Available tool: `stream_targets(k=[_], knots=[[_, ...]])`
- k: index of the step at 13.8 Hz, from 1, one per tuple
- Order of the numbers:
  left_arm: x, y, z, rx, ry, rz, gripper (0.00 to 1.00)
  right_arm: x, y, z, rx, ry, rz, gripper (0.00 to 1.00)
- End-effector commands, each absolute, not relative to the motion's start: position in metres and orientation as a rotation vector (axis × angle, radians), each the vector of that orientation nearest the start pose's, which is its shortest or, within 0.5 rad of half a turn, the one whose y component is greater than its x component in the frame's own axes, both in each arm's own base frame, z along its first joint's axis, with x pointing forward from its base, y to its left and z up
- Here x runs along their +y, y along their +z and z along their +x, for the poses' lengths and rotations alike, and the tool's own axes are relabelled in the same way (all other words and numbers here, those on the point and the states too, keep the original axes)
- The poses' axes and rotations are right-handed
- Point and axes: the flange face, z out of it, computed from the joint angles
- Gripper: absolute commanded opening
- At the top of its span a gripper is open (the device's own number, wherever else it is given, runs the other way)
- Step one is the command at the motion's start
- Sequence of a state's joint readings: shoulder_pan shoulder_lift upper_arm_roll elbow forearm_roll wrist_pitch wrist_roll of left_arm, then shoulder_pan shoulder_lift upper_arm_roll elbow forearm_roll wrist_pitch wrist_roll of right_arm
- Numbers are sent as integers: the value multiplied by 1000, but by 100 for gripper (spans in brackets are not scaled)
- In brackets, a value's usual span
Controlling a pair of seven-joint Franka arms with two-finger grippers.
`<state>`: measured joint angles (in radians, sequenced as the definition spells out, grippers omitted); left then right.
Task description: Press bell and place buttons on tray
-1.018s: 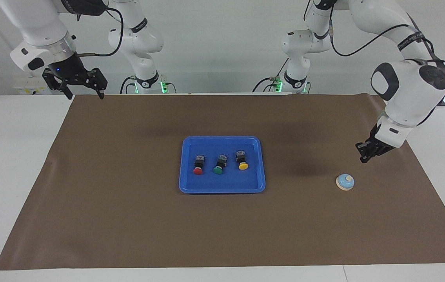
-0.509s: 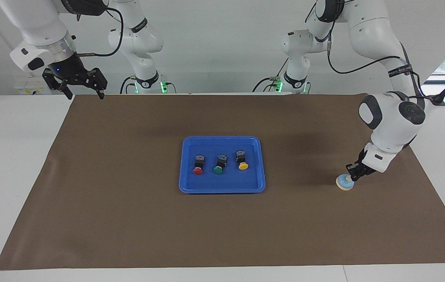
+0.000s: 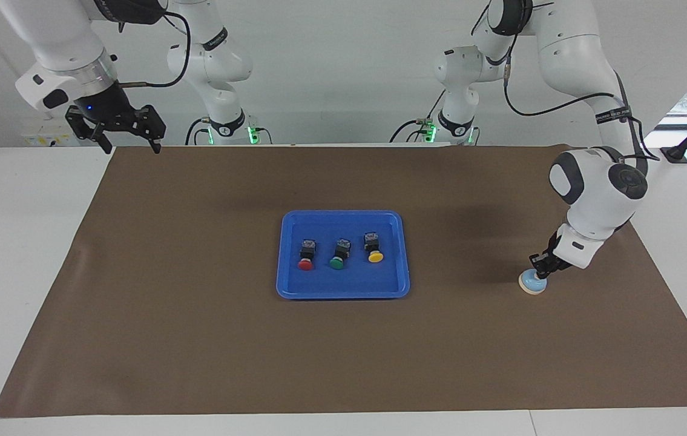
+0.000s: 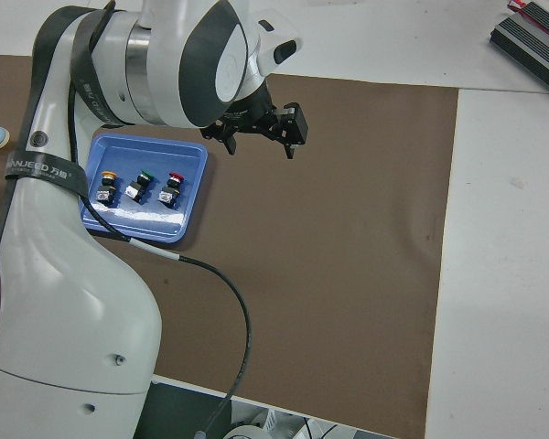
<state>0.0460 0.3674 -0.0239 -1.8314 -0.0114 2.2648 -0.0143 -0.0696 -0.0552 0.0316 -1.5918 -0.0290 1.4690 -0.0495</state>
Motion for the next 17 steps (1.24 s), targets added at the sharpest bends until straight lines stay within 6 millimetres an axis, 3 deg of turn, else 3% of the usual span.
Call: stream_targets(k=[1,4,7,10,13,15,17], knots=[[18,323,639,-50,-143,-3147,0,-25,637,520,-37,118,-3177,100],[18,336,639,-44,-112,-3149,0,-25,637,520,-37,116,-3177,100],[18,398,629,-46,-61,-3150,0,-25,637,520,-37,116,-3177,100],[16,473,602,-42,-75,-3147,62,-25,637,520,-37,116,-3177,100],[14,541,568,-43,-123,-3142,98,-25,637,520,-37,116,-3177,100],[12,574,551,-40,-164,-3139,100,-25,637,520,-37,116,-3177,100],[4,595,537,-23,-111,-3143,100,-25,637,520,-37,116,-3177,100]])
